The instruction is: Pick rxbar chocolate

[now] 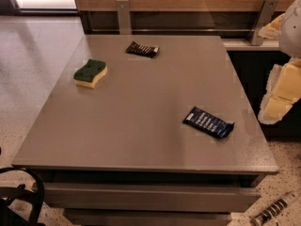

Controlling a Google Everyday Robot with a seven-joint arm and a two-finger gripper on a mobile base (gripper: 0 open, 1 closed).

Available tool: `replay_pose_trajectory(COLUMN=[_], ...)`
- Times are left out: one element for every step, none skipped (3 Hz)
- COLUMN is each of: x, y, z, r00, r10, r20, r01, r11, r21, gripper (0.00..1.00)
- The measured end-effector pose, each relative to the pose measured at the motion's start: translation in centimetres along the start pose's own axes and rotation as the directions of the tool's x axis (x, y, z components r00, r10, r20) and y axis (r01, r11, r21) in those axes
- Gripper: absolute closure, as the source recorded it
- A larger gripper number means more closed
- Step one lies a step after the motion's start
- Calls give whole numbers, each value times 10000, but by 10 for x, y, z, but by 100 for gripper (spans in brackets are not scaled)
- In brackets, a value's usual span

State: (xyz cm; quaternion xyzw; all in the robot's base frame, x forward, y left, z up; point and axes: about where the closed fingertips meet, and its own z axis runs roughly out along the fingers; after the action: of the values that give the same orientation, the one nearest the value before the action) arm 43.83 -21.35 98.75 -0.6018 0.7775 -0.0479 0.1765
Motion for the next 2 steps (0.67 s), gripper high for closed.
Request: replay_pose_trajectory(x=[0, -10], y=[0, -32], z=[0, -3], r00=[10000, 9968], r10=[0, 238], r20=[1, 770], r01=[0, -275], r11=[10000, 9985], r21=[1, 480], gripper=[0, 0])
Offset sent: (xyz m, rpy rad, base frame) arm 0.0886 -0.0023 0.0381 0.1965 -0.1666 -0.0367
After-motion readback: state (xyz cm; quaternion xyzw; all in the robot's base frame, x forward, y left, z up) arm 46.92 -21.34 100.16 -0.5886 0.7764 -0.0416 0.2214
